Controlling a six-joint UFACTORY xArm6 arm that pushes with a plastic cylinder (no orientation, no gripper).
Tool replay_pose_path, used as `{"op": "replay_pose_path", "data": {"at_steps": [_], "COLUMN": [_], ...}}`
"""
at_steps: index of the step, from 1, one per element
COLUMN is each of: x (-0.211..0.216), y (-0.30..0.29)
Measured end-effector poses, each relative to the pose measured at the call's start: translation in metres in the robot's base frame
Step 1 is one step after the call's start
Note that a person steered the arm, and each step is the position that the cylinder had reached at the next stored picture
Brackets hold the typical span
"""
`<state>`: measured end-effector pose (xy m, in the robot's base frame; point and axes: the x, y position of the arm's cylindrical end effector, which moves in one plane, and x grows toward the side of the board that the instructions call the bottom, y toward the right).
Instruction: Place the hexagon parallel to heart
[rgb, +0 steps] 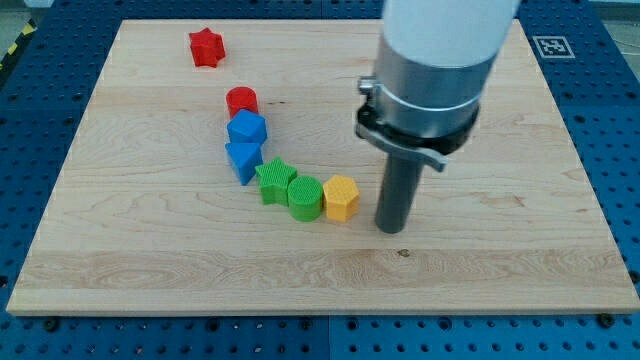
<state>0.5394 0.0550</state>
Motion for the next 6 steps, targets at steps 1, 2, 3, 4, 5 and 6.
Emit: {"op": "replay_pose_path", "data": {"at_steps": [1, 2, 3, 4, 5, 6], "x": [0.0, 0.0, 0.0, -0.002, -0.023, -0.038], "y": [-0.024, -0.024, -0.039, -0.052, -0.037, -0.034]}}
